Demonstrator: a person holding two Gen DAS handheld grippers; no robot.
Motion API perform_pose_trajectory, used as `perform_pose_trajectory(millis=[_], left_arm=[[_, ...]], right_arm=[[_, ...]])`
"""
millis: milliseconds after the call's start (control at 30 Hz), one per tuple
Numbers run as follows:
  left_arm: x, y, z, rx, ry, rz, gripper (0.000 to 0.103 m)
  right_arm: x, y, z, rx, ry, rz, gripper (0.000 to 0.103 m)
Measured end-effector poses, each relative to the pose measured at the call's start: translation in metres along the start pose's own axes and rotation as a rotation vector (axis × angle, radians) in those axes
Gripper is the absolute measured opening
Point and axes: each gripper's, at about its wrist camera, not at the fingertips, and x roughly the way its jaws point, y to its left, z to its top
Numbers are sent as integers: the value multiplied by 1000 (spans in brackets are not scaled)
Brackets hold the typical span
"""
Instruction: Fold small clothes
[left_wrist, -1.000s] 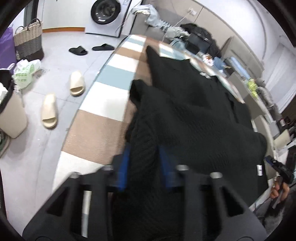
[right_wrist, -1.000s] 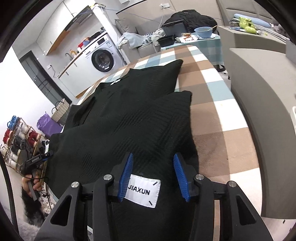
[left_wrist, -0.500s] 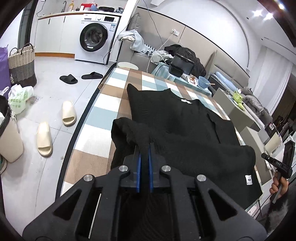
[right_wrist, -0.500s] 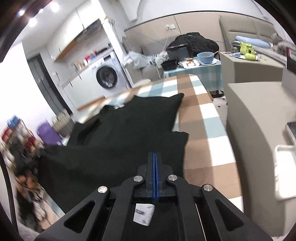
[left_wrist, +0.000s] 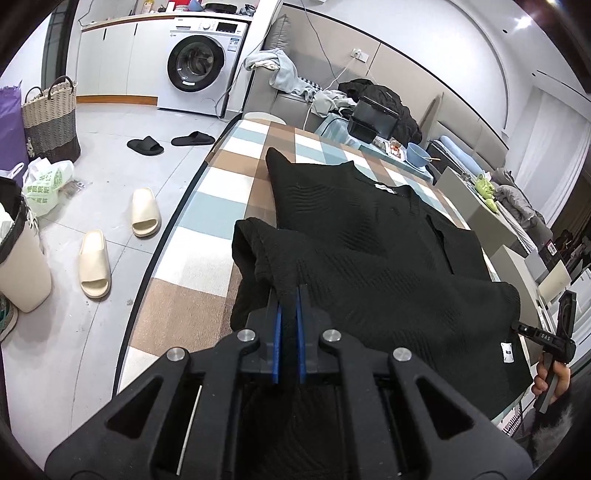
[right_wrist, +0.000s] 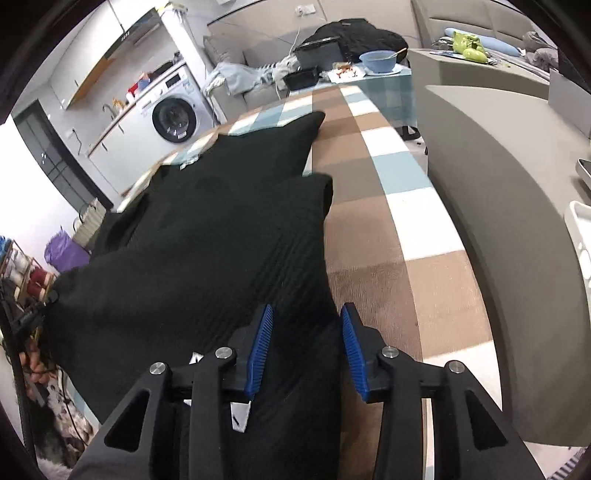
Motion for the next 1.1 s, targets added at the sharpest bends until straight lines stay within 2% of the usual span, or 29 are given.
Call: perform_pose_trajectory(millis=[100, 133, 167, 200, 333, 567, 667, 733, 800, 867, 900, 933, 967, 1033, 1067, 1100], left_arm=[[1, 2, 0, 0, 2, 3, 4], [2, 2, 0, -2, 2, 4, 4], [2, 3, -1, -4, 3, 5, 4], [3, 4, -1, -6, 3, 4, 4], [2, 5, 2, -2, -14, 3, 4], [3, 2, 32, 9, -73, -8, 4], [14, 2, 48, 6, -84, 2, 4], [30, 8, 56, -14, -56, 8, 4], [53, 16, 59, -55, 7, 24, 4], [70, 16, 58, -55, 45, 47, 4], [78, 16, 57, -45, 70, 66, 5], [83, 15, 54, -41, 87, 80, 5], [86, 17, 52, -47, 101, 84, 6], [86, 18, 49, -55, 114, 78, 13], [84, 20, 46, -58, 113, 82, 16], [82, 22, 43, -62, 115, 90, 24]], right_arm=[[-2, 0, 1, -5, 1, 16, 37], [-2, 4, 1, -28, 5, 28, 27], [-4, 9, 0, -61, 7, 40, 14], [-8, 15, -1, -99, -2, 44, 9], [-32, 37, 1, -182, -106, 40, 5], [-53, 38, 53, -121, -262, 77, 4], [-43, 36, 72, -69, -281, 65, 4], [-23, 34, 80, -30, -247, 4, 4], [0, 32, 86, 20, -177, -45, 4], [18, 32, 90, 53, -114, -92, 6], [21, 32, 90, 59, -103, -107, 7], [24, 29, 89, 70, -90, -116, 14], [24, 26, 88, 77, -81, -108, 24], [17, 15, 80, 108, -68, -62, 33], [12, 10, 75, 117, -71, -33, 33], [5, 4, 68, 125, -75, 5, 34]])
